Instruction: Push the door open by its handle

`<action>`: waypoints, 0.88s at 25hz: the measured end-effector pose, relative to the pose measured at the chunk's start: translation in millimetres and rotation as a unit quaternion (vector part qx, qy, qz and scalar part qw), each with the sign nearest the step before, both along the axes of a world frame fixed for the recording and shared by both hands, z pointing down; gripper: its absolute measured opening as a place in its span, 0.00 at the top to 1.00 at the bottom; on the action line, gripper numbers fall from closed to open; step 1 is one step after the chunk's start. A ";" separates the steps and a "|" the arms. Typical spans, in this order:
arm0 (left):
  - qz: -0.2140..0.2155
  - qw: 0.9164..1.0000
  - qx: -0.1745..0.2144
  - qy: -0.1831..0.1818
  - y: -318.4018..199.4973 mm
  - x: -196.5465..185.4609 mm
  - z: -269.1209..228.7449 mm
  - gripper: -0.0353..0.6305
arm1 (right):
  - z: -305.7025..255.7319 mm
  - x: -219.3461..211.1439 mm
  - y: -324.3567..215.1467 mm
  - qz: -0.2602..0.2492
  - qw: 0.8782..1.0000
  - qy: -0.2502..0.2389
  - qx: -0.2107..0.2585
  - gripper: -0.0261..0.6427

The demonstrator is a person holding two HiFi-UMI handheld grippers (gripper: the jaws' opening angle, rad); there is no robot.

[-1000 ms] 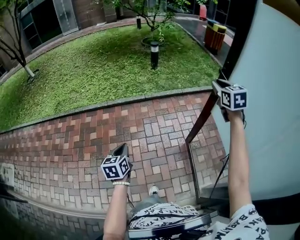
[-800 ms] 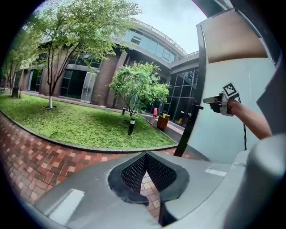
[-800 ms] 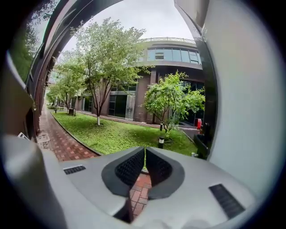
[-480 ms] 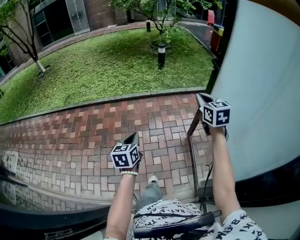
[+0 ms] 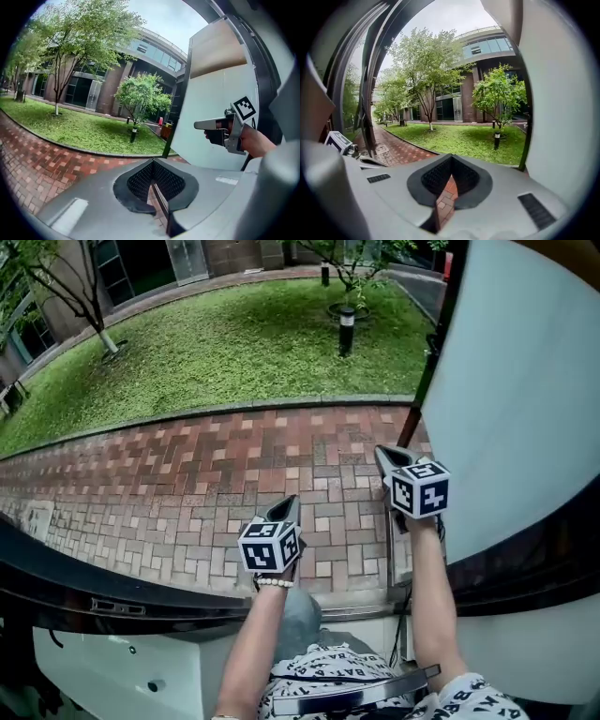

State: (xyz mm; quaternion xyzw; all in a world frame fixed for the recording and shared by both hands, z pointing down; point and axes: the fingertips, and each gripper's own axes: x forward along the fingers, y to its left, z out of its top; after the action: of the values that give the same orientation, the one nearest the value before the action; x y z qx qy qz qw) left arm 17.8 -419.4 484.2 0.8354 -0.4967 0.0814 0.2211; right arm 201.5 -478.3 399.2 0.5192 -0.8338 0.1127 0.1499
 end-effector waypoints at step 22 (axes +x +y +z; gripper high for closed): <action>0.032 0.999 -0.002 -0.005 210.0 -60.9 1.0 0.97 | 60.2 -144.2 275.9 -0.053 0.997 0.006 -0.048 0.96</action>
State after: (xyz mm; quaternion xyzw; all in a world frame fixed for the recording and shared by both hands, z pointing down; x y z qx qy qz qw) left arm -43.0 -209.4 485.2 0.8499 -0.4707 0.0939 0.2174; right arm 57.2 -202.3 459.4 0.4670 -0.8531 0.1414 0.1851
